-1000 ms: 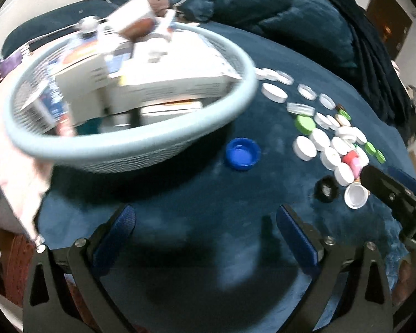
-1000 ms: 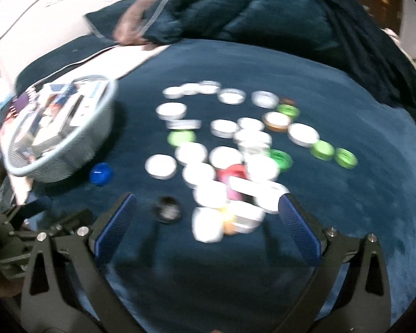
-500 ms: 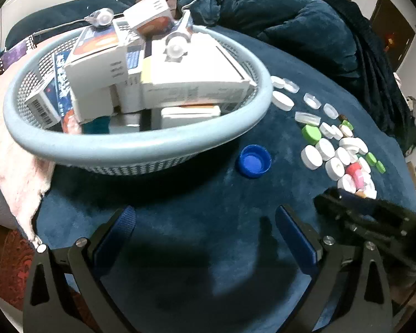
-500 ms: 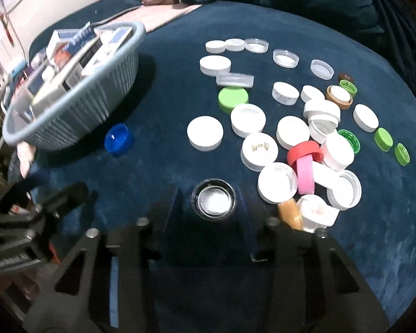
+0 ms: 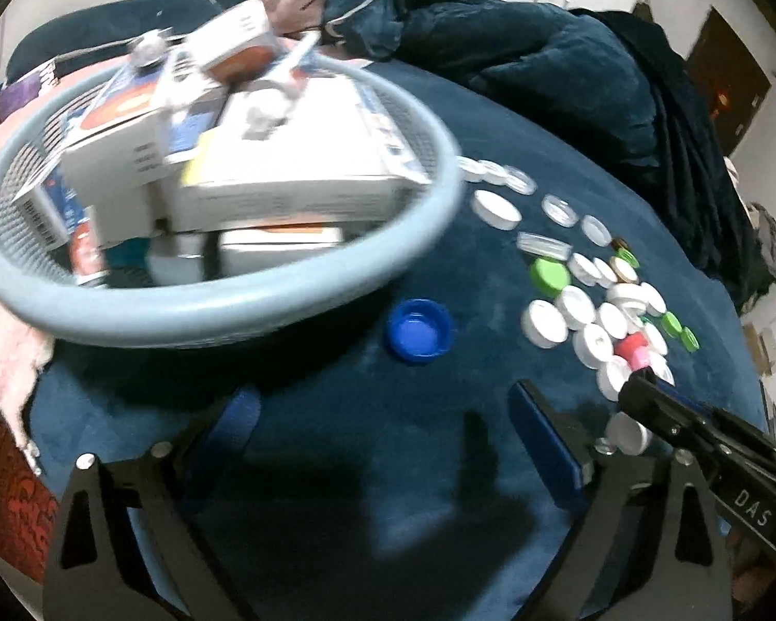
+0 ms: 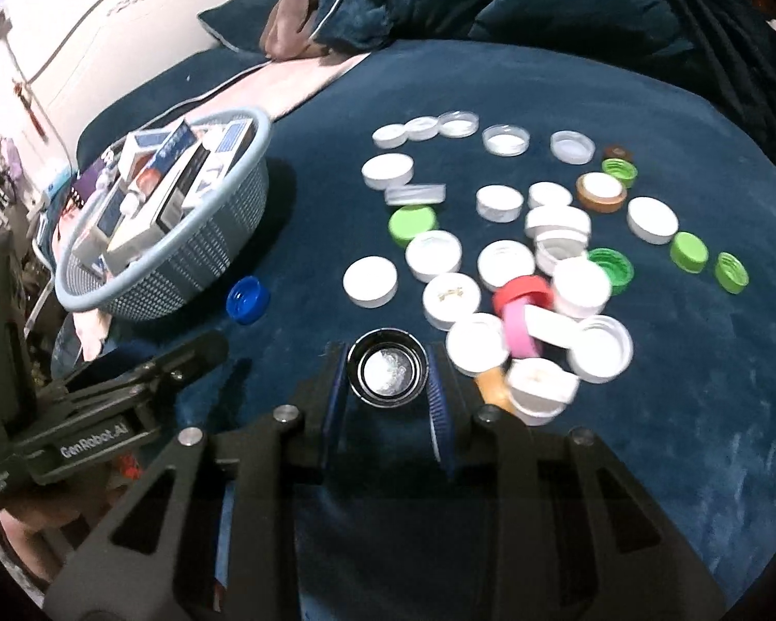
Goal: Organize objects
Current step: 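Grasp the blue cap with the left tool, then carry the blue cap with the left tool into the basket while the right tool drops the black cap there, then move both open tools back over the scattered caps, then grasp a white logo cap with the left tool while the right tool grasps a white cap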
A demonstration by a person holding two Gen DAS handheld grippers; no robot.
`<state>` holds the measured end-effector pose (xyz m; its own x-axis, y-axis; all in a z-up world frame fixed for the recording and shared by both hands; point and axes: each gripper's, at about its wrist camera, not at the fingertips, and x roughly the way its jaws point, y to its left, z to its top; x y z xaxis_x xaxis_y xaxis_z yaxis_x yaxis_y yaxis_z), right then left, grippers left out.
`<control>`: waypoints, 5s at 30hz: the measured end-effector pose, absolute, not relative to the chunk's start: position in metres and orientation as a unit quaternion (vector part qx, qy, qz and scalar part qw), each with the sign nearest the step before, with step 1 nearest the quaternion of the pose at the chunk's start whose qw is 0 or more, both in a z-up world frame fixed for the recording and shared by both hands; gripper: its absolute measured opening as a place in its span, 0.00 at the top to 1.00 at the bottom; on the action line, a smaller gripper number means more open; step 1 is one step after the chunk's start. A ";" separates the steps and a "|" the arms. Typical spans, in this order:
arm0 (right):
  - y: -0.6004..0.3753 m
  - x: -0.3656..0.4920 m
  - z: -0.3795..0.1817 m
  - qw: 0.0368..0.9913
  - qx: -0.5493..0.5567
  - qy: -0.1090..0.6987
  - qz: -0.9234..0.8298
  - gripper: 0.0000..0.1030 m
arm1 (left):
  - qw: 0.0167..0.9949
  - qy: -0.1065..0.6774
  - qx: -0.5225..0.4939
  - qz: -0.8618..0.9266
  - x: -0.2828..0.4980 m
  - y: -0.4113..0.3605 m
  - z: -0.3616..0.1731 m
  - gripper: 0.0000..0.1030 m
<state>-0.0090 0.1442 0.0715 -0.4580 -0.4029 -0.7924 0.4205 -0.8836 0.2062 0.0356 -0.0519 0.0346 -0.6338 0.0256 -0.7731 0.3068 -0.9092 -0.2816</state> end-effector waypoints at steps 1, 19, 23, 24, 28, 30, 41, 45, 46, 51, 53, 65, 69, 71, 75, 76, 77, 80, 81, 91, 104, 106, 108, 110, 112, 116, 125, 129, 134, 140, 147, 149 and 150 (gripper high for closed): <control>0.146 -0.010 0.071 0.240 0.459 0.007 -0.855 0.70 | 0.079 0.187 0.422 -0.884 0.031 -0.045 0.034 0.07; 0.153 -0.010 0.084 0.245 0.437 -0.008 -0.866 0.70 | 0.051 0.149 0.428 -0.890 0.013 -0.030 0.049 0.71; 0.138 -0.008 0.098 0.262 0.422 -0.011 -0.868 0.70 | 0.040 0.139 0.403 -0.903 0.031 -0.031 0.079 0.71; 0.134 -0.008 0.101 0.267 0.419 -0.012 -0.868 0.70 | 0.039 0.140 0.396 -0.906 0.036 -0.034 0.086 0.71; 0.110 -0.004 0.115 0.296 0.405 -0.015 -0.865 0.70 | 0.053 0.150 0.381 -0.911 0.055 -0.057 0.107 0.71; 0.096 -0.002 0.120 0.311 0.401 -0.015 -0.862 0.70 | 0.066 0.162 0.381 -0.908 0.067 -0.075 0.112 0.71; 0.016 0.007 0.132 0.394 0.400 -0.019 -0.827 0.70 | 0.122 0.219 0.366 -0.896 0.093 -0.159 0.122 0.71; -0.007 -0.001 0.127 0.428 0.427 -0.053 -0.795 0.69 | 0.127 0.245 0.369 -0.888 0.093 -0.179 0.115 0.71; -0.010 -0.003 0.123 0.439 0.437 -0.064 -0.783 0.68 | 0.127 0.249 0.370 -0.886 0.092 -0.183 0.113 0.71; -0.004 -0.009 0.118 0.432 0.448 -0.093 -0.777 0.52 | 0.164 0.239 0.374 -0.881 0.097 -0.191 0.109 0.11; 0.003 -0.007 0.121 0.412 0.441 -0.086 -0.793 0.19 | 0.173 0.240 0.369 -0.881 0.100 -0.193 0.110 0.01; 0.029 -0.007 0.123 0.298 0.429 -0.003 -0.852 0.00 | 0.203 0.185 0.390 -0.879 0.097 -0.178 0.107 0.01; 0.032 -0.007 0.121 0.299 0.433 0.000 -0.850 0.00 | 0.199 0.174 0.394 -0.880 0.095 -0.170 0.108 0.01; 0.033 -0.005 0.120 0.297 0.436 0.003 -0.849 0.00 | 0.198 0.173 0.394 -0.881 0.097 -0.168 0.110 0.01; 0.041 -0.003 0.119 0.287 0.438 0.004 -0.852 0.00 | 0.198 0.169 0.396 -0.881 0.096 -0.163 0.111 0.01; 0.043 -0.003 0.119 0.283 0.439 0.005 -0.853 0.00 | 0.198 0.167 0.397 -0.881 0.096 -0.161 0.111 0.01; 0.046 -0.003 0.118 0.278 0.439 0.007 -0.855 0.00 | 0.198 0.166 0.397 -0.881 0.096 -0.160 0.111 0.01; 0.053 -0.004 0.117 0.267 0.441 0.008 -0.857 0.00 | 0.193 0.165 0.399 -0.881 0.095 -0.154 0.111 0.01; 0.056 -0.004 0.116 0.263 0.443 0.007 -0.857 0.00 | 0.192 0.164 0.399 -0.881 0.095 -0.152 0.112 0.01; 0.084 -0.004 0.113 0.239 0.446 0.001 -0.863 0.00 | 0.175 0.154 0.406 -0.884 0.086 -0.130 0.115 0.01; 0.140 -0.010 0.101 0.188 0.458 -0.023 -0.869 0.00 | 0.130 0.137 0.425 -0.886 0.067 -0.087 0.108 0.01; 0.151 -0.012 0.098 0.178 0.461 -0.028 -0.869 0.00 | 0.113 0.132 0.431 -0.886 0.063 -0.075 0.104 0.01; 0.160 -0.012 0.095 0.168 0.463 -0.032 -0.870 0.00 | 0.100 0.124 0.434 -0.887 0.059 -0.064 0.102 0.01; 0.171 -0.013 0.092 0.157 0.466 -0.036 -0.870 0.00 | 0.084 0.119 0.438 -0.887 0.054 -0.052 0.100 0.01; 0.182 -0.013 0.090 0.147 0.467 -0.041 -0.871 0.00 | 0.073 0.114 0.441 -0.887 0.050 -0.042 0.098 0.01; 0.205 -0.015 0.084 0.123 0.473 -0.054 -0.871 0.00 | 0.056 0.111 0.447 -0.886 0.043 -0.028 0.094 0.01; 0.249 -0.017 0.072 0.075 0.485 -0.084 -0.867 0.00 | 0.029 0.104 0.464 -0.879 0.029 0.000 0.082 0.01; 0.259 -0.020 0.067 0.063 0.489 -0.091 -0.865 0.00 | 0.016 0.098 0.470 -0.877 0.024 0.012 0.077 0.01; 0.270 -0.023 0.064 0.052 0.490 -0.103 -0.864 0.00 | -0.012 0.088 0.477 -0.875 0.015 0.033 0.067 0.01; 0.278 -0.026 0.060 0.043 0.489 -0.108 -0.865 0.00 | -0.044 0.073 0.481 -0.873 0.006 0.059 0.059 0.01; 0.293 -0.029 0.055 0.020 0.489 -0.120 -0.864 0.00 | -0.051 0.063 0.499 -0.863 -0.008 0.072 0.043 0.01; 0.295 -0.029 0.054 0.018 0.490 -0.122 -0.863 0.00 | -0.033 0.070 0.505 -0.860 -0.008 0.065 0.040 0.01; 0.296 -0.029 0.054 0.018 0.489 -0.122 -0.863 0.00 | -0.016 0.079 0.507 -0.858 -0.008 0.057 0.039 0.01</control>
